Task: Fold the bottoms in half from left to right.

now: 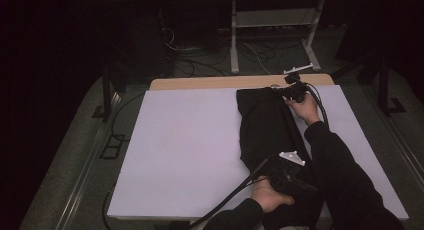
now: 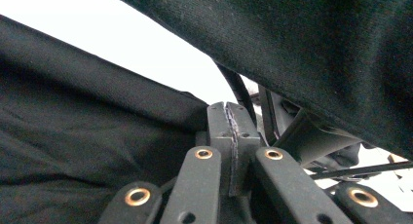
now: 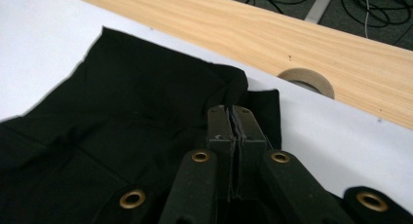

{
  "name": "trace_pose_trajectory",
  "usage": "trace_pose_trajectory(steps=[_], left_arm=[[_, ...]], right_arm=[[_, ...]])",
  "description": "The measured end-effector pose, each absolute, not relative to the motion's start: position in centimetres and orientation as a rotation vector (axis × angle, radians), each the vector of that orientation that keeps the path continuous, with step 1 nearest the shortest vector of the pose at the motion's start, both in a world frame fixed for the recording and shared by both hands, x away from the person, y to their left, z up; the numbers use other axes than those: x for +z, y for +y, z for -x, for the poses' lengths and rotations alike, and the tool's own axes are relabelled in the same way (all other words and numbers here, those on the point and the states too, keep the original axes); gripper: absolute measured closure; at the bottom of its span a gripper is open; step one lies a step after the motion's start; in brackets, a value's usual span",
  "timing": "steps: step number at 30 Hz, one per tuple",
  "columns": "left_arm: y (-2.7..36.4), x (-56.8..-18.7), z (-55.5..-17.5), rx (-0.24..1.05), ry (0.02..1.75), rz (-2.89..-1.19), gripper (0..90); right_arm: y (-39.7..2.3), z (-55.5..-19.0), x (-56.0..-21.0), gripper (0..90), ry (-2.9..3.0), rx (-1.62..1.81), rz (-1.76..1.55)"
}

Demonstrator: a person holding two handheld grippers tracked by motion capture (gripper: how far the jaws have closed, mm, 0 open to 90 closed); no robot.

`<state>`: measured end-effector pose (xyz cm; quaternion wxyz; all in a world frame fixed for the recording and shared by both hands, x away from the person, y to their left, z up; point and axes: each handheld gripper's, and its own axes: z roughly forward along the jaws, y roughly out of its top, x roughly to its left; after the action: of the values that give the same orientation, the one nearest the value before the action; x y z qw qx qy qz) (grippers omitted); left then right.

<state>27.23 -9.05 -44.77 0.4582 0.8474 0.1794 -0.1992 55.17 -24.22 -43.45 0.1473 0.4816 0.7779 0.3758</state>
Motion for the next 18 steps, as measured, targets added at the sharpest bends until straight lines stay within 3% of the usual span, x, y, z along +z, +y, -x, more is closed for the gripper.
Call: trace_pose_trajectory(steps=[16,18], left_arm=[[-11.4,-45.7,-27.2,-0.514,0.475,-2.106,89.0],[-11.5,-45.8,-27.1,-0.528,0.47,-2.095,84.8]], right_arm=[[-25.5,-54.9,-43.6,85.8,2.254,1.047,-1.361],[-25.7,-54.8,-43.7,80.9,2.257,1.052,-1.391]])
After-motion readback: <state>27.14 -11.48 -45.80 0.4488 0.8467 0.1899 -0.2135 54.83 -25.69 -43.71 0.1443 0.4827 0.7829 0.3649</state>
